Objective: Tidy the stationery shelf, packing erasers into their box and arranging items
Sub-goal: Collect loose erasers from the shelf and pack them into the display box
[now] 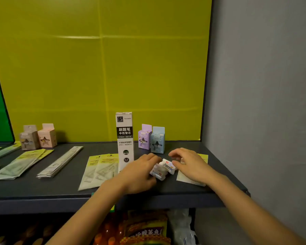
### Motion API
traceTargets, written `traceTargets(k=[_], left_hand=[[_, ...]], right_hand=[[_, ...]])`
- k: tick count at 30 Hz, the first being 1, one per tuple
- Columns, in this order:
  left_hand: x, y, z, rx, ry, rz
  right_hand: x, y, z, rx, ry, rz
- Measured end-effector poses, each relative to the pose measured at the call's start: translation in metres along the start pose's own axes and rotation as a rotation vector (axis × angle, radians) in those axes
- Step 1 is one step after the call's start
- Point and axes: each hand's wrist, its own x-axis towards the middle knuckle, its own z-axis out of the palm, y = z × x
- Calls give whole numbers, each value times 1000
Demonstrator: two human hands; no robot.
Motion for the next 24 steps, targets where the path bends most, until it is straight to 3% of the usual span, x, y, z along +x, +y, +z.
traceTargets(k=[6, 18, 24], left_hand=[[23, -12, 9, -50, -206, -65], [44, -17, -1, 11, -387, -44], [54, -13, -4, -27, -517, -134]], right_hand=[[34, 8, 10, -219, -230, 111], [56, 5, 2, -204, -458, 174], [58, 0, 6, -250, -498, 167]])
